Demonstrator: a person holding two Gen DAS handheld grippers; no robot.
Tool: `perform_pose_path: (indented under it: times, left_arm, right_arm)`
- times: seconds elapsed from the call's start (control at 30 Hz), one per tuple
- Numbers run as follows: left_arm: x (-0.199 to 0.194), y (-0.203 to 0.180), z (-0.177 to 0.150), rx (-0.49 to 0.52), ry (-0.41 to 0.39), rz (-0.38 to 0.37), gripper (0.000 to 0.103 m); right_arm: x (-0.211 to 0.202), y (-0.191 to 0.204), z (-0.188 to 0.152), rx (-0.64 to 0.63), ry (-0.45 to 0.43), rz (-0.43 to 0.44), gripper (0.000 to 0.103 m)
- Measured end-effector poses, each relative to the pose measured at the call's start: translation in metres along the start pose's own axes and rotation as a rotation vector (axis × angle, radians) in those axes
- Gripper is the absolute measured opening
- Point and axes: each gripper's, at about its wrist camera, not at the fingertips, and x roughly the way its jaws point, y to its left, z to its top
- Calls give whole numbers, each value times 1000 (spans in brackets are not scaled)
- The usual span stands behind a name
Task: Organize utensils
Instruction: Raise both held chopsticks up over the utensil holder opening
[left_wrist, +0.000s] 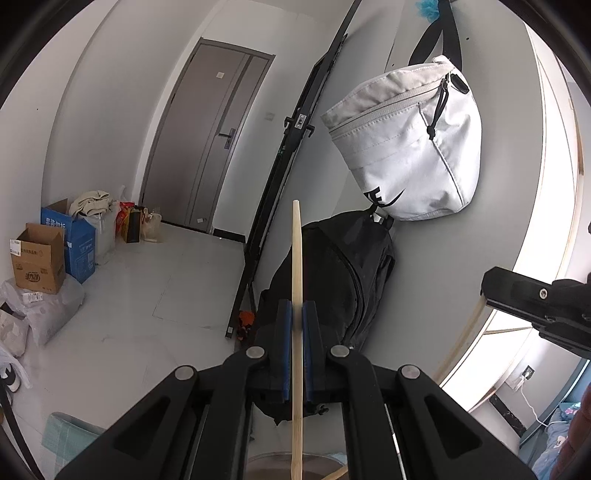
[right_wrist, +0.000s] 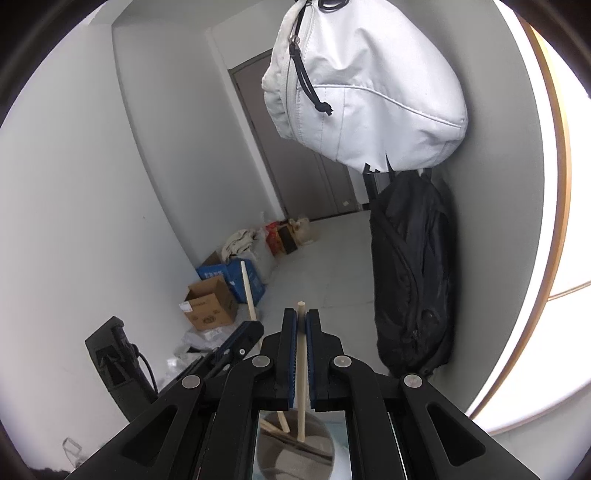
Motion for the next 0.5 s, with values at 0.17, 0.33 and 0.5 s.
perform_pose_path:
  times: [0.17,0.33,0.5]
  left_arm:
    - [-4,7,-11,-11,-37,26,2]
    - [-6,6,-17,2,-71,39,2]
    - [-5,5,-21,-1,-57,27,2]
  right_arm:
    - [17,2,-5,-34,30,-7,4]
    - [27,7,-14,-51,49,6,4]
    - [36,10,-22,-60,76,16,4]
